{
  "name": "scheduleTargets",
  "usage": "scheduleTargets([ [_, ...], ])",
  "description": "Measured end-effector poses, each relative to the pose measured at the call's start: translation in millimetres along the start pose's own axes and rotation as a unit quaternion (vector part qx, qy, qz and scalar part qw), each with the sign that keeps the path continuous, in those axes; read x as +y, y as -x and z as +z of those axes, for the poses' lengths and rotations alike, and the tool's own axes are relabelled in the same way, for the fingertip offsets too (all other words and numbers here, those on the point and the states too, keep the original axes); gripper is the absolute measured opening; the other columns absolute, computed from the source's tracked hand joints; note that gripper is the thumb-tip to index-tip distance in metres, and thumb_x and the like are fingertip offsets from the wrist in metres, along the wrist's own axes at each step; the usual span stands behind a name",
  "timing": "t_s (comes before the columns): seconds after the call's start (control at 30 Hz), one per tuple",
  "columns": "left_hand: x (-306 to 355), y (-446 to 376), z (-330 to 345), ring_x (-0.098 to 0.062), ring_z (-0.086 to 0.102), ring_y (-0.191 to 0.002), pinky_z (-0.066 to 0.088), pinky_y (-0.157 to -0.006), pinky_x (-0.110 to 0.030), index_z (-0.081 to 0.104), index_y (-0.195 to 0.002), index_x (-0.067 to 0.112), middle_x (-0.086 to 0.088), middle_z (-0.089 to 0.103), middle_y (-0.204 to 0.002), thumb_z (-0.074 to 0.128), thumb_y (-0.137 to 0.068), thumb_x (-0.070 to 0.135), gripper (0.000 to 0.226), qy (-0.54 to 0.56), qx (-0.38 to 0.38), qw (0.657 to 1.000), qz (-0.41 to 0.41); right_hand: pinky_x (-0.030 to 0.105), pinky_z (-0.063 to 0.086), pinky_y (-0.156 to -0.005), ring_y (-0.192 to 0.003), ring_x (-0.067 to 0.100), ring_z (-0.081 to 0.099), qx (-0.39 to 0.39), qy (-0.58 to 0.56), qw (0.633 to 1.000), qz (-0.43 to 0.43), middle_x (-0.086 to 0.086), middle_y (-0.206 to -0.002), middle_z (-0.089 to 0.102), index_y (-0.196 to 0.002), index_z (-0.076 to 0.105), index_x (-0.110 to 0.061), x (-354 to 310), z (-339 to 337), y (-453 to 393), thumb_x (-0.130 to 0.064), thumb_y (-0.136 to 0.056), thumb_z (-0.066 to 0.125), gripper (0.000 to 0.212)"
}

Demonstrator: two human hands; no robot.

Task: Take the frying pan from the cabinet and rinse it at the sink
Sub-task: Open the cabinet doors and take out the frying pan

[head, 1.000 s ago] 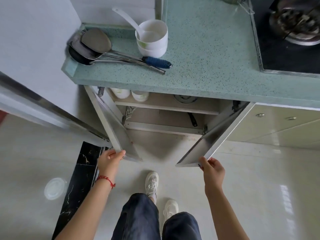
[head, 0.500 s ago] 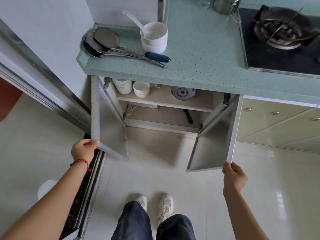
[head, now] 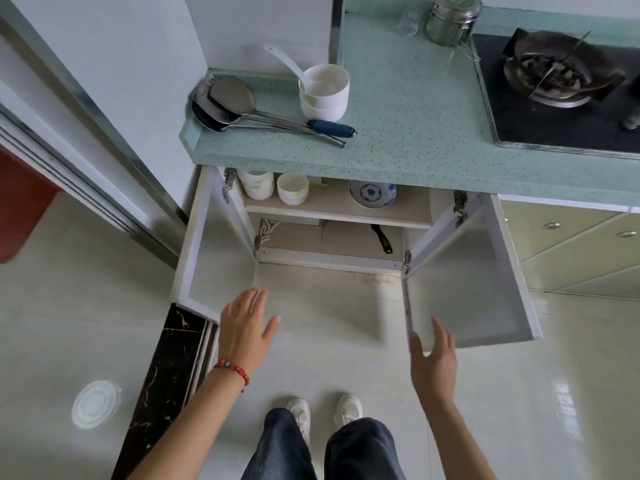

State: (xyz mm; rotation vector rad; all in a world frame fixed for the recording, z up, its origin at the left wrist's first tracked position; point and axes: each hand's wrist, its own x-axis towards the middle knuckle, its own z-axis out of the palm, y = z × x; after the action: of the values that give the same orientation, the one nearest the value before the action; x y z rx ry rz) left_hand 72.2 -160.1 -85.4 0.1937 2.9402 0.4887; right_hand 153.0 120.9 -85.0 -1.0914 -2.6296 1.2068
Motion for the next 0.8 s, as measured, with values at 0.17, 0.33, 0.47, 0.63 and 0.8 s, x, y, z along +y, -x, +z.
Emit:
scheduleTargets([
  [0.17, 18.9, -12.0, 3.2, -0.030, 0.064, -0.105, 0.052, -0.084, -0.048, 0.061, -0.112, 0.005, -0.013, 0.067, -0.114, 0.038, -0.079, 0.043, 0.056, -0.091, -0.052, 0.993, 0.055, 0.043, 0.029, -0.110, -0.135, 0.030, 0.036, -0.089, 0.178, 0.974, -0.112, 0.012, -0.146, 0.040, -0.138, 0.036, -0.007, -9.3, 7.7, -13.6, -0.026, -0.091, 0.050, 0.052],
  [0.33, 24.1, -28.8, 11.5, -0.030, 0.063, -0.107, 0.050, -0.087, -0.048, 0.060, -0.113, 0.005, -0.014, 0.066, -0.115, 0.036, -0.080, 0.045, 0.058, -0.109, -0.058, 0.991, 0.054, 0.041, 0.025, -0.112, -0.137, 0.029, 0.033, -0.121, 0.235, 0.954, -0.145, 0.013, -0.146, 0.039, -0.139, 0.034, -0.008, -10.6, 8.7, -42.6, -0.035, -0.092, 0.040, 0.055],
  [0.47, 41.5, -57.2, 31.8, -0.031, 0.062, -0.110, 0.048, -0.089, -0.048, 0.058, -0.116, 0.004, -0.014, 0.065, -0.117, 0.035, -0.081, 0.045, 0.059, -0.108, -0.080, 0.990, 0.033, 0.037, 0.020, -0.114, -0.140, 0.025, 0.027, -0.155, 0.248, 0.945, -0.147, 0.010, -0.150, 0.034, -0.141, 0.029, -0.009, -4.0, 16.7, -89.6, -0.031, -0.094, 0.043, 0.054],
  [0.63, 60.2, -100.7, 75.8, -0.032, 0.060, -0.112, 0.047, -0.090, -0.048, 0.057, -0.118, 0.003, -0.015, 0.064, -0.119, 0.034, -0.082, 0.046, 0.060, -0.107, -0.092, 0.990, 0.012, 0.038, 0.019, -0.115, -0.140, 0.024, 0.025, -0.191, 0.262, 0.934, -0.150, 0.009, -0.151, 0.032, -0.142, 0.027, -0.011, 13.9, 41.8, -154.0, -0.033, -0.094, 0.041, 0.055],
  [0.8, 67.2, -145.8, 129.7, -0.033, 0.059, -0.113, 0.045, -0.094, -0.048, 0.054, -0.121, 0.002, -0.016, 0.063, -0.121, 0.034, -0.084, 0.046, 0.061, -0.107, -0.095, 0.989, 0.032, 0.040, 0.021, -0.115, -0.138, 0.026, 0.029, -0.193, 0.272, 0.933, -0.140, 0.012, -0.149, 0.034, -0.142, 0.028, -0.010, 40.8, 74.9, -209.5, -0.031, -0.094, 0.042, 0.054],
])
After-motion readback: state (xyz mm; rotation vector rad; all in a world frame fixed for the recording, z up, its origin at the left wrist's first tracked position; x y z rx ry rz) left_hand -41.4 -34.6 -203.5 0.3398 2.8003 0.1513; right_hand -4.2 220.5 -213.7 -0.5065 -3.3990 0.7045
